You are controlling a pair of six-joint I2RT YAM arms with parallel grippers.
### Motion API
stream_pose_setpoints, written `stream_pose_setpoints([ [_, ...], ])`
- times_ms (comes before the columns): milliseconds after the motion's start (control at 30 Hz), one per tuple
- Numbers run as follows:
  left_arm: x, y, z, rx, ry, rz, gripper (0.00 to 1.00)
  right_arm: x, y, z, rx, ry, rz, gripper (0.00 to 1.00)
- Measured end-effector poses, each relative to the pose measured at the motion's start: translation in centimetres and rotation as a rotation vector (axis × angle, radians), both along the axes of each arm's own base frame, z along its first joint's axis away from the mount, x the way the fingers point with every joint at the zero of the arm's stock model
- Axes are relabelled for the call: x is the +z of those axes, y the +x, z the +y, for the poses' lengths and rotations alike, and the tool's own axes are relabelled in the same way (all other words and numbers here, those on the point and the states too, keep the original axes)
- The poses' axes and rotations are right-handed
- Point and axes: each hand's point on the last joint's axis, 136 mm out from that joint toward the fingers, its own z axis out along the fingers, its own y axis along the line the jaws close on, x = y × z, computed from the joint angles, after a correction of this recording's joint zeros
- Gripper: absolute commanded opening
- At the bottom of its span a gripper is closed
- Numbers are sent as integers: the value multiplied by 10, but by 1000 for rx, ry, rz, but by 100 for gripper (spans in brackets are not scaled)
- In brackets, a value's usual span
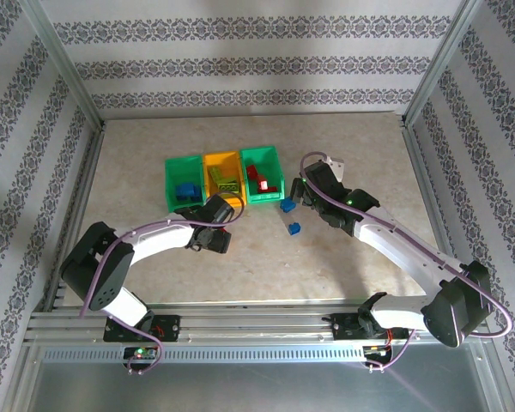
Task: Sort the legos into containers by color
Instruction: Pick up the lego from the middle-left of the table, then place the lego in the container.
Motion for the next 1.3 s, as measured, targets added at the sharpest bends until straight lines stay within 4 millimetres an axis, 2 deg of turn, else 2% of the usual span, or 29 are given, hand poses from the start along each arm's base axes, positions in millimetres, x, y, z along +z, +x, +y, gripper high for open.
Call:
stream_pose_setpoints([
  [167,-7,3,-2,10,1,5,63,0,0,0,-7,7,-1,98],
  [433,-9,5,-7,13,-19,7,46,0,-1,-1,-7,10,-3,98],
  [700,-7,7,-10,28,-35,0,40,-4,-2,-2,-11,6,4,98],
  [833,0,14,-16,33,-63,-17,39,-8,-4,-5,-19,-1,7,98],
  [967,22,32,-31,31,-111,-77,39,-10,-7,-8,-37,3,6,98],
  [1200,97,87,-71,20,-247,-261,38,-12,-15,-22,-82,18,-3,98],
  [1300,119,107,-86,8,-280,-313,38,-10,-18,-29,-100,27,-10,98],
])
